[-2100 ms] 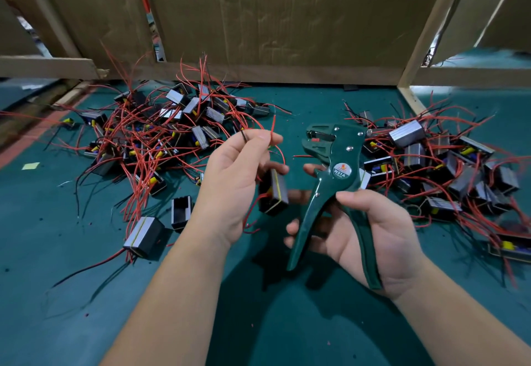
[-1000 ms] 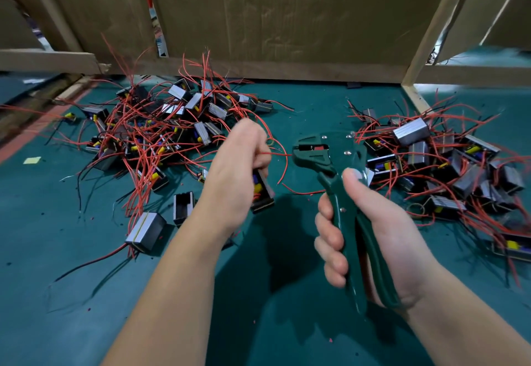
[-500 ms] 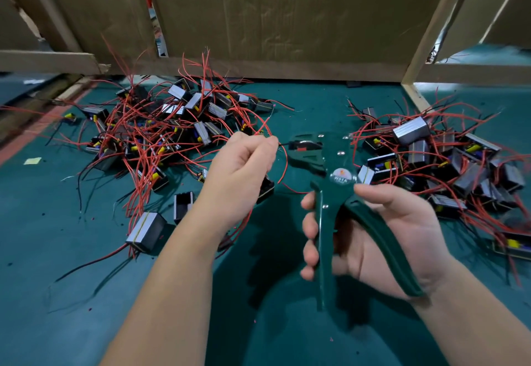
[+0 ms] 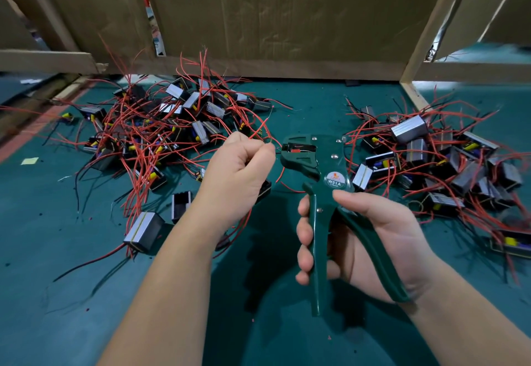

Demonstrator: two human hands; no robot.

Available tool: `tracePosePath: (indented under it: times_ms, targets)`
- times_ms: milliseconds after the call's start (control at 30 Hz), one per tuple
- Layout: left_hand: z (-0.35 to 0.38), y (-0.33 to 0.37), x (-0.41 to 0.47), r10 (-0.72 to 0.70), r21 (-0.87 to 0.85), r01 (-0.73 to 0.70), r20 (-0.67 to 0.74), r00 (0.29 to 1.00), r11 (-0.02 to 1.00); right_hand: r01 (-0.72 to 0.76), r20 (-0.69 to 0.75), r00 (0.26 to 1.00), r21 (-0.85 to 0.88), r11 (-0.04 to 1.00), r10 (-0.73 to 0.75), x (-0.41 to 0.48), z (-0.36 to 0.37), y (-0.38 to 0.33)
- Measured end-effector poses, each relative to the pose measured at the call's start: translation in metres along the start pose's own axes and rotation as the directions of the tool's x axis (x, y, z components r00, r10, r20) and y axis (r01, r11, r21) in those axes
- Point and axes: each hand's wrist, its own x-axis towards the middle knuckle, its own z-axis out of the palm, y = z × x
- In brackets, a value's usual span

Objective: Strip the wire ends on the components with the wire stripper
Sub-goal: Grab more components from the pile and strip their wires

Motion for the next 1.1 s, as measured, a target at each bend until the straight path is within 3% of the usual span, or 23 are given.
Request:
tracePosePath:
  times_ms: [200,300,467,567,633,700,767,867,933,1033,1100]
  targets:
    - [0.002,-0.003,0.000,-0.070,-0.044,0.069,-0.026,0.997,0.997,0.064,-0.224,0.972,-0.048,0.997,-0.073,0.005,0.009,0.004]
    - [0.009,-0.008,-0.002,-0.143,0.027,0.143,-0.020,0.990,0.989,0.109,-0.286,0.952,-0.017,0.994,-0.109,0.010,0.009,0.005]
    - [0.008,-0.009,-0.002,-0.275,-0.018,0.274,-0.032,0.961,0.961,0.169,-0.142,0.978,0.113,0.979,-0.152,0.008,0.006,0.005]
    - [0.010,-0.007,0.002,-0.403,-0.270,0.411,0.089,0.911,0.871,0.100,-0.006,0.995,0.075,0.992,-0.100,0.010,0.005,0.008]
    - [0.012,0.000,-0.001,-0.361,-0.438,0.412,0.198,0.911,0.799,0.061,0.043,0.997,0.034,0.998,-0.062,0.011,0.005,0.012]
    - [0.019,0.006,-0.006,-0.296,-0.451,0.416,0.315,0.902,0.790,0.055,0.061,0.997,0.012,0.998,-0.056,0.012,0.004,0.015]
    - [0.026,0.010,-0.007,-0.267,-0.434,0.402,0.339,0.902,0.806,0.075,0.067,0.995,0.002,0.997,-0.075,0.010,0.002,0.014]
    - [0.027,0.010,-0.003,-0.272,-0.452,0.385,0.295,0.916,0.805,0.163,0.004,0.987,-0.007,0.987,-0.163,0.010,0.002,0.010]
    - [0.022,0.010,-0.003,-0.270,-0.380,0.337,0.218,0.938,0.861,0.275,-0.140,0.951,-0.032,0.961,-0.277,0.012,0.002,0.005]
    - [0.009,-0.001,-0.002,-0.225,0.007,0.228,-0.135,0.965,0.974,0.425,-0.297,0.851,-0.100,0.900,-0.434,0.010,-0.002,-0.004]
    - [-0.001,-0.012,0.003,-0.209,0.264,0.319,-0.374,0.904,0.910,0.445,-0.315,0.839,-0.070,0.893,-0.443,0.007,-0.006,-0.008]
